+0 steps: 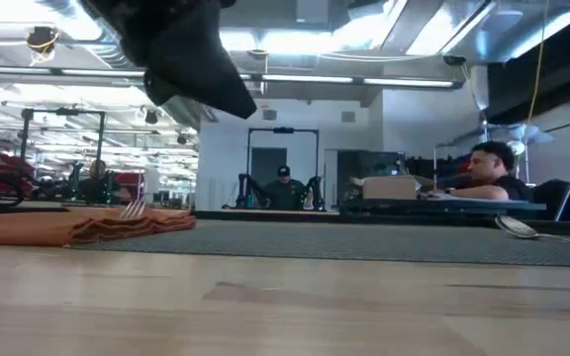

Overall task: Set table place
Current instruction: Put the silver table knife on the gray tablemat to the left of the silver spoon

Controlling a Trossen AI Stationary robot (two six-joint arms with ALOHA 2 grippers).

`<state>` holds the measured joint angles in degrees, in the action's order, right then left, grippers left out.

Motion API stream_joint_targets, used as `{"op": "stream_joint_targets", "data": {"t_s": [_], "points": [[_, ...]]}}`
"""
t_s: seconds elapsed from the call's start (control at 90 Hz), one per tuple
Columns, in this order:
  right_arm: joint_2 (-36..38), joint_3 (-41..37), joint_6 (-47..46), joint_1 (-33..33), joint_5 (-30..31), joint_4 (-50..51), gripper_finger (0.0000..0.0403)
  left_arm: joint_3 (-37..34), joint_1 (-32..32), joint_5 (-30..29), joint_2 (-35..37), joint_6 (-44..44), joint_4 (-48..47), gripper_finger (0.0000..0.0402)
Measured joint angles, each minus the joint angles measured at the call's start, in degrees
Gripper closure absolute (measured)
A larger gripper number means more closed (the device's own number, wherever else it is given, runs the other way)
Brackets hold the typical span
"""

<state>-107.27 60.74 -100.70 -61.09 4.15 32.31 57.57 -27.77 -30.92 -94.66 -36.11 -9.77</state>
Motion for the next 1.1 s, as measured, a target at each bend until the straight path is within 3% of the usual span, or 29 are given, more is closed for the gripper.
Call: {"op": "stream_joint_targets", "data": {"t_s": [0.189,0.478,0.789,0.989,1.1], "points": [[-0.3,0.1,-1.0,3.0,1.3,-2.2,0.0403,0.0,-0.4,-1.4,0.0,0.1,0.4,0.0402],[-0.7,0.1,6.3,9.6,2.6,-8.9,0.0403,0.0,-0.4,-1.6,-0.5,1.0,2.5,0.0402],[0.6,-0.1,16.1,15.7,14.3,-7.1,0.0403,0.0,-0.3,-1.6,-0.7,0.8,3.3,0.0402],[0.8,0.0,32.7,19.4,7.9,-11.6,0.0403,0.0,-2.5,-1.3,-2.6,-4.4,7.4,0.0402],[2.2,-0.1,38.2,18.6,7.5,-8.2,0.0403,0.0,-4.8,-1.0,-4.7,-7.0,11.2,0.0402]]}}
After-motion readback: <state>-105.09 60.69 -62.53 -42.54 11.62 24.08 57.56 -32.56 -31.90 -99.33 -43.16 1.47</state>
